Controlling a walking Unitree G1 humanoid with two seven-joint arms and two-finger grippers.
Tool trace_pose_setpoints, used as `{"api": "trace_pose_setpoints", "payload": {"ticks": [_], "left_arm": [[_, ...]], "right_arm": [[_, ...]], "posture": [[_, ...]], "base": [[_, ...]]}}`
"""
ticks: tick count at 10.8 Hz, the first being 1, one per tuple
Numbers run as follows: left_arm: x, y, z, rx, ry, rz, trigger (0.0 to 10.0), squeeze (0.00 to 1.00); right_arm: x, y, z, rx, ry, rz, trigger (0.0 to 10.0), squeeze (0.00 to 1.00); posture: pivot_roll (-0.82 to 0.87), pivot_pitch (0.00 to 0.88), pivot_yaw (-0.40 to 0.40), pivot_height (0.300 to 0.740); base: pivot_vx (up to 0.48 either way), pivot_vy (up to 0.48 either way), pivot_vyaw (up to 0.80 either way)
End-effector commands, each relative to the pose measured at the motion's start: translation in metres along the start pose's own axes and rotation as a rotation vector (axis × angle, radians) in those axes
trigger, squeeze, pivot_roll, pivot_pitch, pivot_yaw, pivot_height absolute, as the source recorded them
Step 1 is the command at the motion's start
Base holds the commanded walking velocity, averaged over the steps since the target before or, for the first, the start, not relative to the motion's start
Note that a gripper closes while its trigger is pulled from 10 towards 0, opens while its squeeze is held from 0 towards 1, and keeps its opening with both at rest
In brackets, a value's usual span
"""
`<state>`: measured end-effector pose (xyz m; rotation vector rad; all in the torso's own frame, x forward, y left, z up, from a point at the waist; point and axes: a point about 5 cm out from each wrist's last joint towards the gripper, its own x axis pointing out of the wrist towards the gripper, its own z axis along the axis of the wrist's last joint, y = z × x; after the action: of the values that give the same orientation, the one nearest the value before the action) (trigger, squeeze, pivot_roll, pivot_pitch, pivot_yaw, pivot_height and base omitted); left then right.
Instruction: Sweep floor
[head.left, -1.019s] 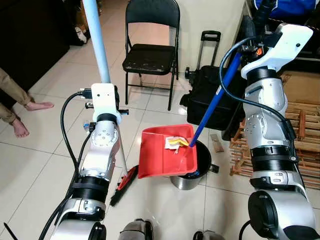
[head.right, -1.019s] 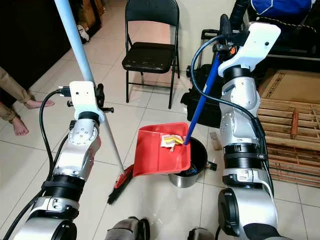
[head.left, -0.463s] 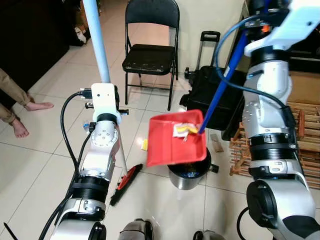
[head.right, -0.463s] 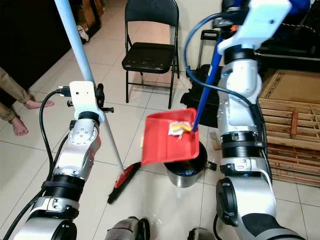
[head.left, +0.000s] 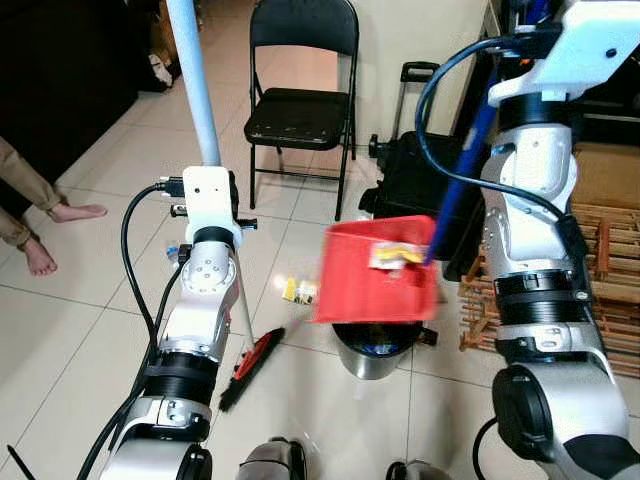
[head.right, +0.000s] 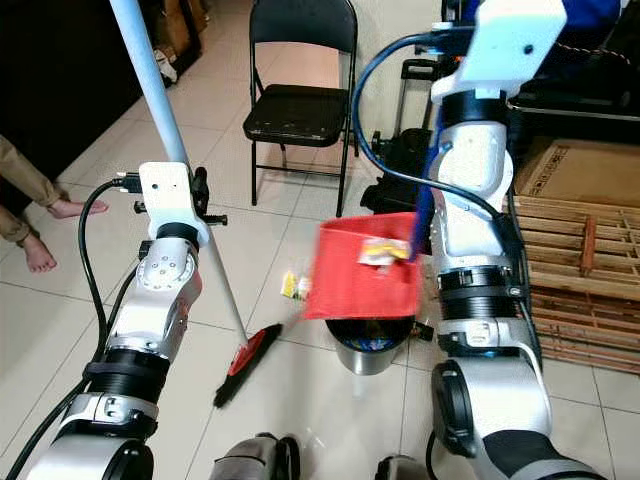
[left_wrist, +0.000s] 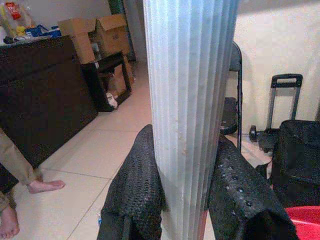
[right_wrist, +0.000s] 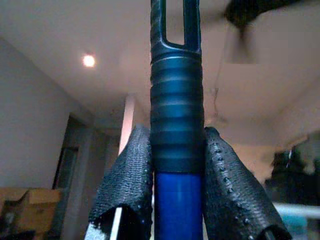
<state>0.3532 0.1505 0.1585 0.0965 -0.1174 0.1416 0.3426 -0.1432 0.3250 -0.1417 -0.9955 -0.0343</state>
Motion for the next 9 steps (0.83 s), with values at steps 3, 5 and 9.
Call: {"api": "trace_pose_setpoints", "payload": {"ticks": [3, 5, 9], "left_arm": [[0.002, 0.003, 0.014, 0.030, -0.069, 0.005, 10.0, 0.00], [0.003, 0.003, 0.014, 0.035, -0.070, 0.003, 10.0, 0.00], [0.002, 0.002, 0.014, 0.048, -0.075, -0.001, 10.0, 0.00]], "right_arm": [[-0.002, 0.010, 0.022, -0.098, -0.162, 0.027, 10.0, 0.00], [-0.009, 0.016, 0.030, -0.179, -0.223, 0.022, 10.0, 0.00], [-0.016, 0.014, 0.033, -0.261, -0.241, -0.109, 10.0, 0.00]], "posture": [[0.02, 0.079, 0.094, 0.740], [0.02, 0.080, 0.094, 0.740], [0.03, 0.082, 0.093, 0.740]], "base": [[0.000, 0.000, 0.00], [0.000, 0.000, 0.00], [0.000, 0.000, 0.00]]}}
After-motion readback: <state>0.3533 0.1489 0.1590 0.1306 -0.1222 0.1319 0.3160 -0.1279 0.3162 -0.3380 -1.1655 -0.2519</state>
